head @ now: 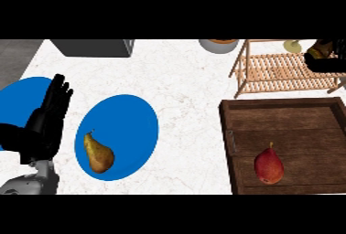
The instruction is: Pick the sweet potato from the tray and place it in the tiered shelf
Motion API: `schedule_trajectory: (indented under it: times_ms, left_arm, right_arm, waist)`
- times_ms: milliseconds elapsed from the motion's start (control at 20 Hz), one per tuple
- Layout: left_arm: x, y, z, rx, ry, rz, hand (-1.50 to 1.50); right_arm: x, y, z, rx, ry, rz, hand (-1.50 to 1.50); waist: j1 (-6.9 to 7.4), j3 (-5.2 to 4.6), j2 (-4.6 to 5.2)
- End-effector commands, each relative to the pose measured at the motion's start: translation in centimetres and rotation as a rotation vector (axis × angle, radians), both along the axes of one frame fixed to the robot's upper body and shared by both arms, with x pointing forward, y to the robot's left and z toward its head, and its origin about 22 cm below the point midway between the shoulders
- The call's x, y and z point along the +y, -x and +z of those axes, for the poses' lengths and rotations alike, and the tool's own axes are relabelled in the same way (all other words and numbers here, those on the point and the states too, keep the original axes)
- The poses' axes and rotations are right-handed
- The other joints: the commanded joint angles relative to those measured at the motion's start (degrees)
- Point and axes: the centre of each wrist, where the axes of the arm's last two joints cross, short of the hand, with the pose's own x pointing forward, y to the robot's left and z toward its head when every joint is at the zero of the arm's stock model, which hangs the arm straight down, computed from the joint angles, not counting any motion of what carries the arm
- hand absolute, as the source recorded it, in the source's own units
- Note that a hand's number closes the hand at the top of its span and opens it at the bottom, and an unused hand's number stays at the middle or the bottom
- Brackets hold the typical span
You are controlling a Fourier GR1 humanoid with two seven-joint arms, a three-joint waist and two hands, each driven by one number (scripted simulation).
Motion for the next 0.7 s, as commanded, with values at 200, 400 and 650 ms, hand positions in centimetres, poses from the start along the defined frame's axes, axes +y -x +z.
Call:
schedule_trajectory:
  times_ms: [200,400,650]
  left_arm:
    - [0.4,0.0,-0.5,-0.013,0.002,-0.023,0.0]
    - [-0.8,0.7,-1.5,0.003,0.008,-0.009,0.0]
    - [0.2,-0.2,-1.1,0.001,0.008,-0.007,0.0]
  right_arm:
    - [-2.3,-1.9,-0.4,0.023,-0.165,-0.02,-1.5]
    - [0.2,-2.8,-2.6,0.049,-0.171,0.014,-1.5]
    - [-0.8,-2.9,-1.2,-0.007,-0.228,0.087,-1.5]
  waist:
    - [0.89,0.04,0.42]
    - [0.55,0.02,0.24]
    - [-0.04,0.01,0.05]
